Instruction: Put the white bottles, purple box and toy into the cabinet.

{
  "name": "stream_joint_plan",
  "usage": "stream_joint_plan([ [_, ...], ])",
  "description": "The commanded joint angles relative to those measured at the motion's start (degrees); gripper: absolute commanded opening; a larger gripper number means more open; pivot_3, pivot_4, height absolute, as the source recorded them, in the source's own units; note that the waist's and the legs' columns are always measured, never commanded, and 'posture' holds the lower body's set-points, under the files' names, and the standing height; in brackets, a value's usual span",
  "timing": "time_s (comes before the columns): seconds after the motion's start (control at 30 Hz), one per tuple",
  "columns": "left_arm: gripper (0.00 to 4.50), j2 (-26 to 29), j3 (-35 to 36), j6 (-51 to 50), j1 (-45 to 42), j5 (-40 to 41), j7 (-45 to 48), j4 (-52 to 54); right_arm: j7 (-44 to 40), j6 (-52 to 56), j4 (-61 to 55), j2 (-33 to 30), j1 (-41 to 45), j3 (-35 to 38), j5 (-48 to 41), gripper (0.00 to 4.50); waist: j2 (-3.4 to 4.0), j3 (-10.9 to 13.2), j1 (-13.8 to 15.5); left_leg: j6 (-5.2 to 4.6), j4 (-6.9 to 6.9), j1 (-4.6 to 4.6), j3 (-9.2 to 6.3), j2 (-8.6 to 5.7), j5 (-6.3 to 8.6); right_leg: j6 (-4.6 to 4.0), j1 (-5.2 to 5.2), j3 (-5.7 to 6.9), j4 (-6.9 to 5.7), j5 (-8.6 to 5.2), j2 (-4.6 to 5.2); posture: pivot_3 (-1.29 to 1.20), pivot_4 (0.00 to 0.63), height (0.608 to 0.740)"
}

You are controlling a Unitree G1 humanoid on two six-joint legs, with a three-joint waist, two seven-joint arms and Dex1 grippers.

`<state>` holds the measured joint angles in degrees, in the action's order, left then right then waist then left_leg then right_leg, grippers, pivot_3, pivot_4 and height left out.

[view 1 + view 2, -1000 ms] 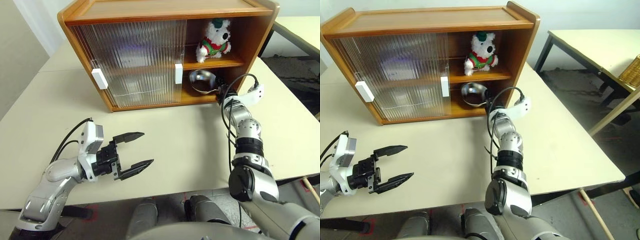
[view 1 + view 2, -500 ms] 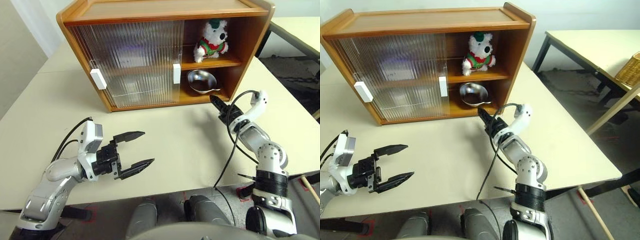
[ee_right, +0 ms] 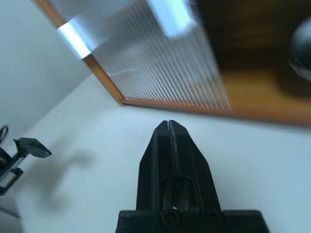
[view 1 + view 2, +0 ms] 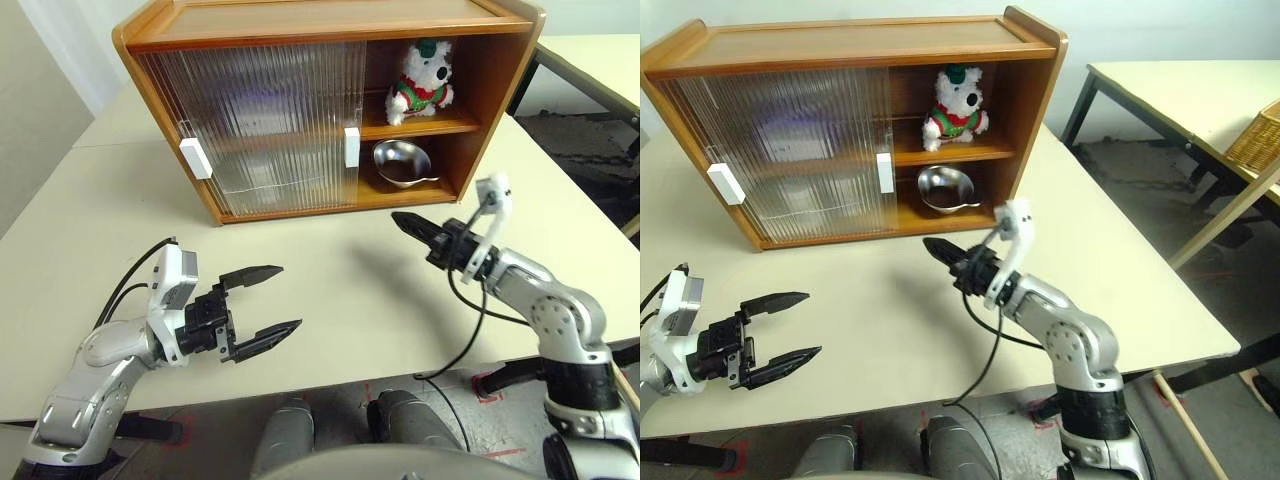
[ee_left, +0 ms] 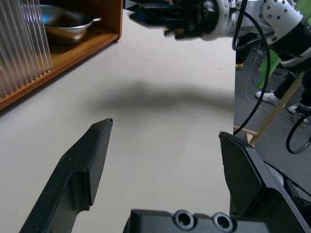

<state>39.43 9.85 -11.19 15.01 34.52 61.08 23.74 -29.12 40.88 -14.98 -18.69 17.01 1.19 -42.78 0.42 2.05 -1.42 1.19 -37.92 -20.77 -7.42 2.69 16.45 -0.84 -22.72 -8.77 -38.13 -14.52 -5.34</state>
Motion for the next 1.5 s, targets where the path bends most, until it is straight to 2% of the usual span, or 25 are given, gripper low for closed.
stream_joint_plan([
  [0.03, 4.50, 0.1, 1.0, -0.1, 0.5, 0.7, 0.1, 0.4, -0.3, -3.8, 1.0, 1.2, 3.0, -4.5, 5.9, 0.04, -0.02, 0.0, 0.1, 0.00, 0.00, 0.00, -0.04, 0.02, 0.00, 0.00, 0.00, 0.00, 0.00, 0.00, 0.00, 0.03, 0.063, 0.740],
  [0.23, 4.50, 0.1, 1.4, 0.1, 1.2, 0.6, -0.3, 0.7, -0.1, -9.6, 5.3, 4.9, 9.2, -10.1, 14.6, 0.04, -0.02, 0.0, 0.4, 0.01, 0.04, -0.06, -0.31, 0.06, 0.01, -0.07, -0.06, -0.02, 0.01, 0.02, 0.05, 0.05, 0.059, 0.740],
  [0.33, 4.50, 0.2, 1.7, 0.3, 1.5, 0.7, -0.3, 0.7, -0.7, -11.4, 6.9, 6.8, 10.7, -11.4, 16.3, 0.04, -0.03, 0.0, 0.6, 0.02, 0.05, -0.10, -0.30, 0.04, 0.01, -0.60, -0.09, -0.01, 0.02, 0.29, 0.10, 0.04, 0.056, 0.740],
  [0.47, 4.50, 0.2, 1.6, 0.4, 1.5, 0.5, -0.4, 0.5, -1.2, -14.0, 9.1, 8.7, 12.5, -12.7, 19.3, 0.04, -0.04, 0.0, 0.7, 0.04, 0.12, -0.10, -0.29, 0.04, 0.02, -0.71, -0.12, 0.00, 0.03, 0.25, 0.11, 0.05, 0.053, 0.740],
  [0.9, 4.50, -0.1, 1.2, 1.4, 1.4, -0.1, 0.1, -0.6, 4.6, -19.5, 15.5, 15.4, 17.3, -11.7, 26.5, 0.04, -0.04, 0.0, 0.8, 0.04, 0.13, -0.10, -0.29, 0.12, 0.02, -0.82, -0.18, 0.05, 0.02, 0.29, 0.11, 0.05, 0.050, 0.740],
  [1.5, 4.50, -0.2, 0.7, 2.8, 1.6, -0.4, 0.9, -2.0, 9.8, -22.8, 23.0, 17.0, 21.5, -8.3, 31.5, 0.04, -0.04, 0.0, 0.8, 0.06, 0.16, -0.14, -0.12, 0.57, 0.04, -0.92, -0.31, 0.07, 0.01, 0.35, 0.12, 0.04, 0.053, 0.740],
])
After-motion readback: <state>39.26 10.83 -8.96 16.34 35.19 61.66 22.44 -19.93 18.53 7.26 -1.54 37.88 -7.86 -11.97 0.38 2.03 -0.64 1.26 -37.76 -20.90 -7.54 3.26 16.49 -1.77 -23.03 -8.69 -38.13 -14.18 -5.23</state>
